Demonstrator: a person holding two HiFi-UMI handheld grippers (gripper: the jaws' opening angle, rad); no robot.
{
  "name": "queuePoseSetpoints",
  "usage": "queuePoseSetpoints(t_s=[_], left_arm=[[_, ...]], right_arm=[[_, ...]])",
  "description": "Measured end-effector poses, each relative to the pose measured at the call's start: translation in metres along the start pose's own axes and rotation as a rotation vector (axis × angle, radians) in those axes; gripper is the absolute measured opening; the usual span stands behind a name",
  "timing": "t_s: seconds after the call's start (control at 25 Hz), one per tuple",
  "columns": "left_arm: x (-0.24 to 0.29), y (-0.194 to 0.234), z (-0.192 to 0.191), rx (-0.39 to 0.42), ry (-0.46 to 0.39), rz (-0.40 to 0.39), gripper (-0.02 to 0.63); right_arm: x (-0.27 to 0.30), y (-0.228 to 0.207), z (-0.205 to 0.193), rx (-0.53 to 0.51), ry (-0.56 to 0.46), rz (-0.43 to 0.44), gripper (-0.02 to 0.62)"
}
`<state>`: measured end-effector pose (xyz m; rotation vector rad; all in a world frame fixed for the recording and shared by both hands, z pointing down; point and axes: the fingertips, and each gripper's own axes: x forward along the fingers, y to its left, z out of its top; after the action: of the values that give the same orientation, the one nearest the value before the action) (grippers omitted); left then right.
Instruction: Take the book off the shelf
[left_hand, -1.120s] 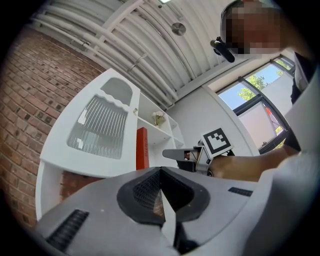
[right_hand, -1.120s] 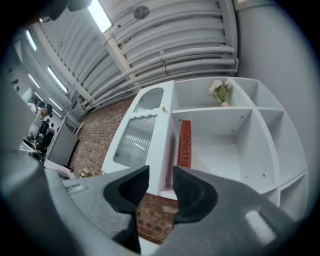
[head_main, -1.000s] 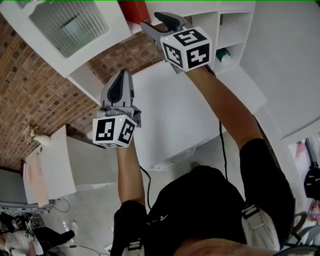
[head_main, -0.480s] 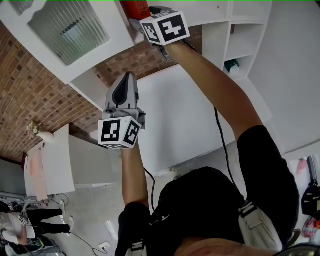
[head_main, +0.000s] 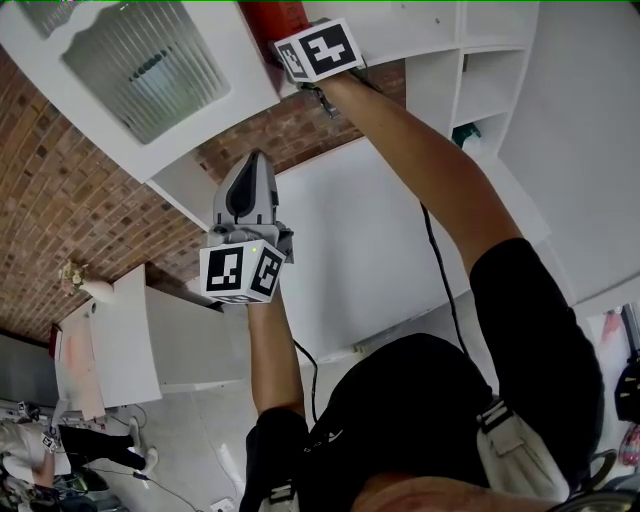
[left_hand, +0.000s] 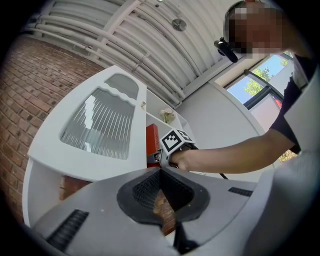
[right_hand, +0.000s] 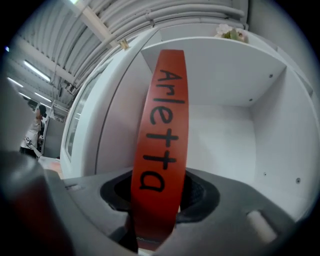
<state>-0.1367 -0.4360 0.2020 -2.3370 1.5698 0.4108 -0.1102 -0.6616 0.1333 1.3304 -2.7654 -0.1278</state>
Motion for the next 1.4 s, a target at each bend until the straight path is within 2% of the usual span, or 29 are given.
queuePoseSetpoints(t_s=[0.32,0.64,0.88,1.16,1.4], left_arm=[[0.001,0.002,-0.004,-0.01,0.005,-0.014,-0.003],[0.002,-0.022,-0.004,-0.004,0.005,-0.055,-0.003],[0.001,-0.034,0.007,-0.005,0.002,-0.051,-0.003],[-0.009,-0.047,0.016,0.0,-0.031,-0.058,-0.003],[-0.02,-0.058,0.009,0.01,-0.031,-0.068,-0.003]], right_arm=[[-0.02,-0.006,0.007,-0.023,-0.102,-0.017,0.16],[-0.097,-0.019,0.018,0.019,-0.249,0.029,0.156],[-0.163,-0.011,0.015,0.021,-0.339,0.08,0.156],[-0.233,0.015,-0.006,-0.003,-0.431,0.128,0.156],[-0.268,0.042,-0.044,-0.003,-0.463,0.149,0.156]])
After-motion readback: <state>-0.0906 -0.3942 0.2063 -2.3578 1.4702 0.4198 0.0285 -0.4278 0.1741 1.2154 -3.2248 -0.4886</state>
